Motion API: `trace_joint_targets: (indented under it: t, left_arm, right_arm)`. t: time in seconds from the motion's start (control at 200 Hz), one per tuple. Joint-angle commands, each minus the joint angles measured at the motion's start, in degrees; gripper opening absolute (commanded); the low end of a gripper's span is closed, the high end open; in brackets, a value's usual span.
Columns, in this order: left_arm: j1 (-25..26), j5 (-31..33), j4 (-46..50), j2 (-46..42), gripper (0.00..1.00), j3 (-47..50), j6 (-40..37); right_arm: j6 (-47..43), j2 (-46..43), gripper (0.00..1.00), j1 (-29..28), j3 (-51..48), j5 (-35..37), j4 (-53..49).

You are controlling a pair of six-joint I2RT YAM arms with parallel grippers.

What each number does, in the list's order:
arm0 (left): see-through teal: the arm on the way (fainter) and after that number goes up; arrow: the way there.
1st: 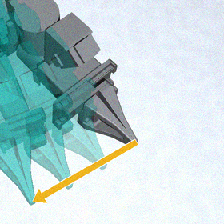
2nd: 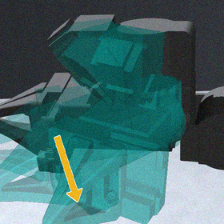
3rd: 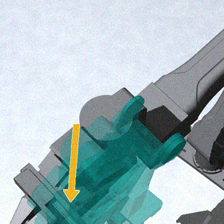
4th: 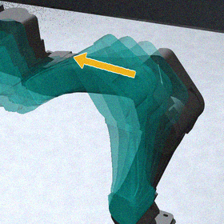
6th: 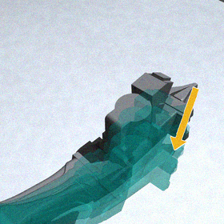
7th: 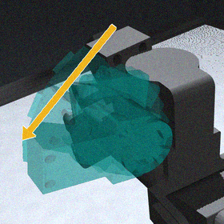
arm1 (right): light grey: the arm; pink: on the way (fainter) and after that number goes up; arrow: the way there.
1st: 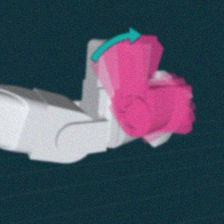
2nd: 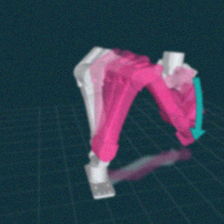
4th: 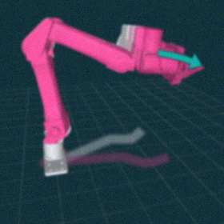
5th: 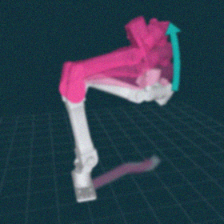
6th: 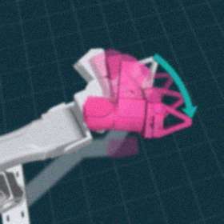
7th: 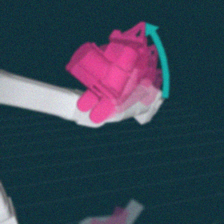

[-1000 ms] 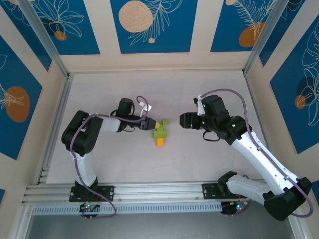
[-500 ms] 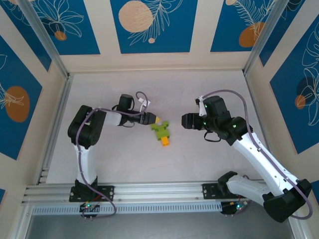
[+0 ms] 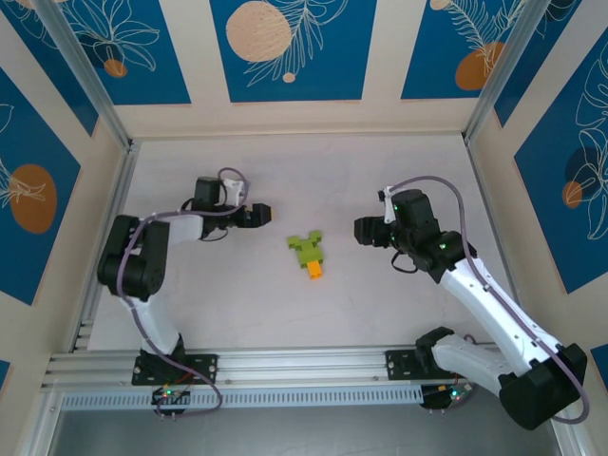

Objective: Assemble a carrot with lego

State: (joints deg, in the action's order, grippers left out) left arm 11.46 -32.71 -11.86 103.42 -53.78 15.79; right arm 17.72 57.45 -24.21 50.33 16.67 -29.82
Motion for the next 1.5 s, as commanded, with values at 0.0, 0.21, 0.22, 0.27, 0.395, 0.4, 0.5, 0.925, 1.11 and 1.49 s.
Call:
trace_joint_targets:
  t: [0.0, 0.21, 0.22, 0.27, 0.395, 0.4, 0.5, 0.925, 1.11, 1.49]
  left_arm:
    - [-1.2, 22.8, -2.2, -9.2, 0.99, 3.7, -4.4]
    - [-7.8, 30.8, -10.1, -16.2, 0.99, 11.3, -3.7]
    - [-8.1, 30.4, -10.4, -16.3, 0.99, 11.6, -3.6]
    - [-8.8, 30.3, -12.3, -16.8, 0.99, 12.6, -4.0]
    - [-9.1, 37.7, -14.2, -20.0, 0.99, 16.1, -10.5]
    - [-9.1, 37.8, -14.6, -20.1, 0.99, 16.3, -10.8]
    - [-9.3, 38.9, -19.9, -22.8, 0.99, 20.6, -15.1]
    - [-8.2, 39.8, -29.2, -31.4, 0.99, 32.6, -15.8]
    - [-8.4, 43.1, -31.0, -24.8, 0.99, 32.6, -14.5]
    - [-8.6, 33.8, -38.1, -15.6, 0.99, 32.2, -17.9]
  right_arm:
    - [-4.7, 3.3, 0.76, 5.8, -5.2, 3.1, 18.4]
    - [-8.5, 14.3, 0.77, 16.1, -15.0, 3.1, 44.9]
    - [-8.7, 14.8, 0.77, 16.4, -15.4, 2.8, 45.9]
    - [-9.8, 16.9, 0.77, 17.6, -17.7, 1.5, 51.1]
    - [-13.0, 20.1, 0.77, 18.3, -21.0, 1.3, 57.7]
    - [-13.1, 20.2, 0.77, 18.3, -21.1, 1.4, 57.8]
    - [-12.4, 22.6, 0.77, 20.0, -24.4, 0.2, 65.6]
    - [-10.7, 29.3, 0.99, 23.9, -26.8, -8.0, 76.1]
    - [-11.8, 29.8, 1.00, 22.4, -27.9, -5.7, 78.7]
    - [-11.7, 29.7, 1.00, 22.2, -27.9, -4.9, 78.7]
